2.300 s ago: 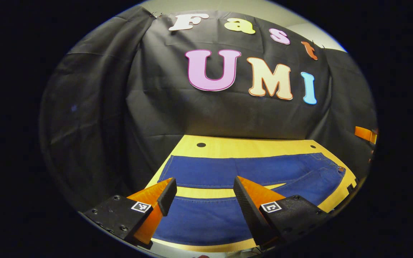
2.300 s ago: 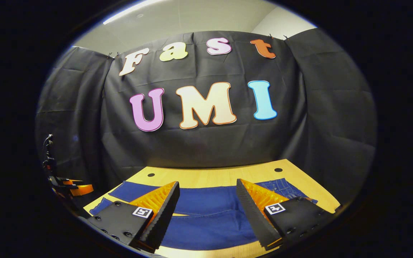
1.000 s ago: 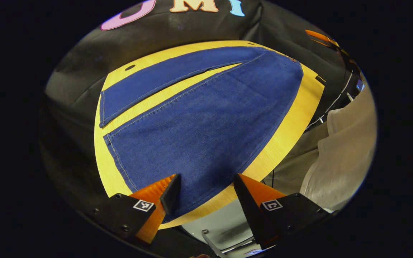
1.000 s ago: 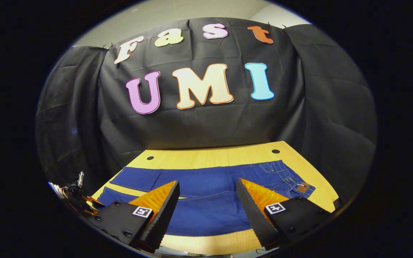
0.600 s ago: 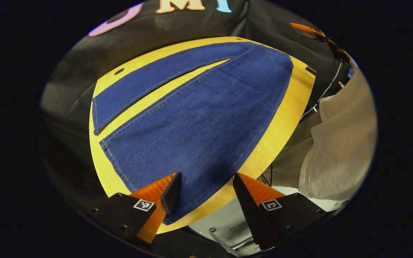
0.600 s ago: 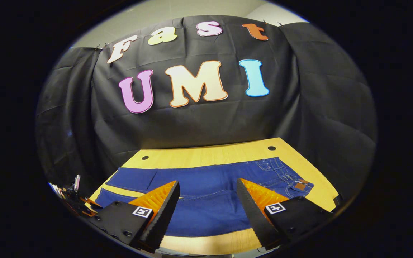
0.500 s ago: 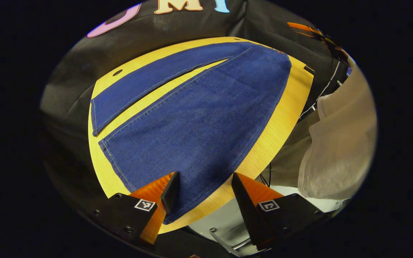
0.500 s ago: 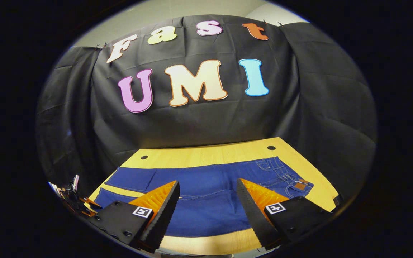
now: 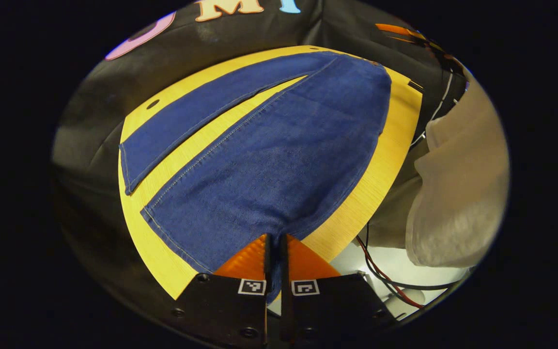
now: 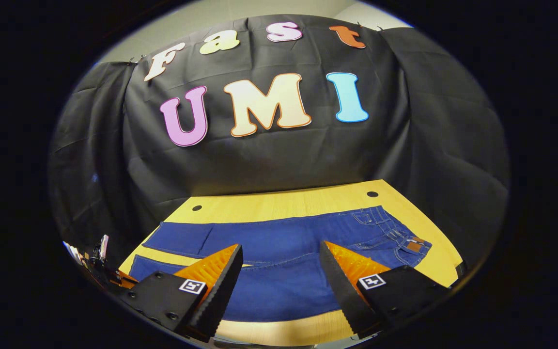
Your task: Grasp the waist and the cuffs of the jeans and fold them to make the two legs overlap; first hold the waist and fold one-third of the jeans toward the cuffs, then hold the cuffs and fold the remaining one-third in the same direction to finish folding.
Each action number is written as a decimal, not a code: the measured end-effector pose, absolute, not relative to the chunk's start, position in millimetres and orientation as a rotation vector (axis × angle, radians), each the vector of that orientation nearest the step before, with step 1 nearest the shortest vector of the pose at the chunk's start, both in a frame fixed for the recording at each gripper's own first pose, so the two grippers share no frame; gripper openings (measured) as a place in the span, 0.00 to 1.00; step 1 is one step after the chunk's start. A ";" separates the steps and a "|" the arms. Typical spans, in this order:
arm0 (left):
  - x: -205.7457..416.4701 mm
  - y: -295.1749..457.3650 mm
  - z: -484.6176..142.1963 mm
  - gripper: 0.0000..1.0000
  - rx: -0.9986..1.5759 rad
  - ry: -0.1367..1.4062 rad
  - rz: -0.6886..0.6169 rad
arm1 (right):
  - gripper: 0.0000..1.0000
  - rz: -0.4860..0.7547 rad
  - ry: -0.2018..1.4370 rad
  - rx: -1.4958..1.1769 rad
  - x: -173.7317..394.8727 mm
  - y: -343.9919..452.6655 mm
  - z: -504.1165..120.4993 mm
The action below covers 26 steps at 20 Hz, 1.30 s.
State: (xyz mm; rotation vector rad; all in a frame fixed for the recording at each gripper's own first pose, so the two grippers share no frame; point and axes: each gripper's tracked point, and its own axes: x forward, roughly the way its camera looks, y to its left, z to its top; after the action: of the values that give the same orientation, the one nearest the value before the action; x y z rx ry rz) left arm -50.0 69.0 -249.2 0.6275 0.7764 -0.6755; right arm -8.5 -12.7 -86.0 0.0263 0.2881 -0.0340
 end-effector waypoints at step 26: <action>-43.7 71.2 -249.0 0.00 0.462 1.057 -0.513 | 1.00 0.351 0.999 -0.627 -35.2 -195.3 -259.7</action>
State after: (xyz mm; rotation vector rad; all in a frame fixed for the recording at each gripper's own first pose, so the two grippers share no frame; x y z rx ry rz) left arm -43.7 71.2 -249.0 0.4615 1.0571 -0.5132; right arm -35.2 -195.3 -259.7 -0.6266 0.9986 0.3515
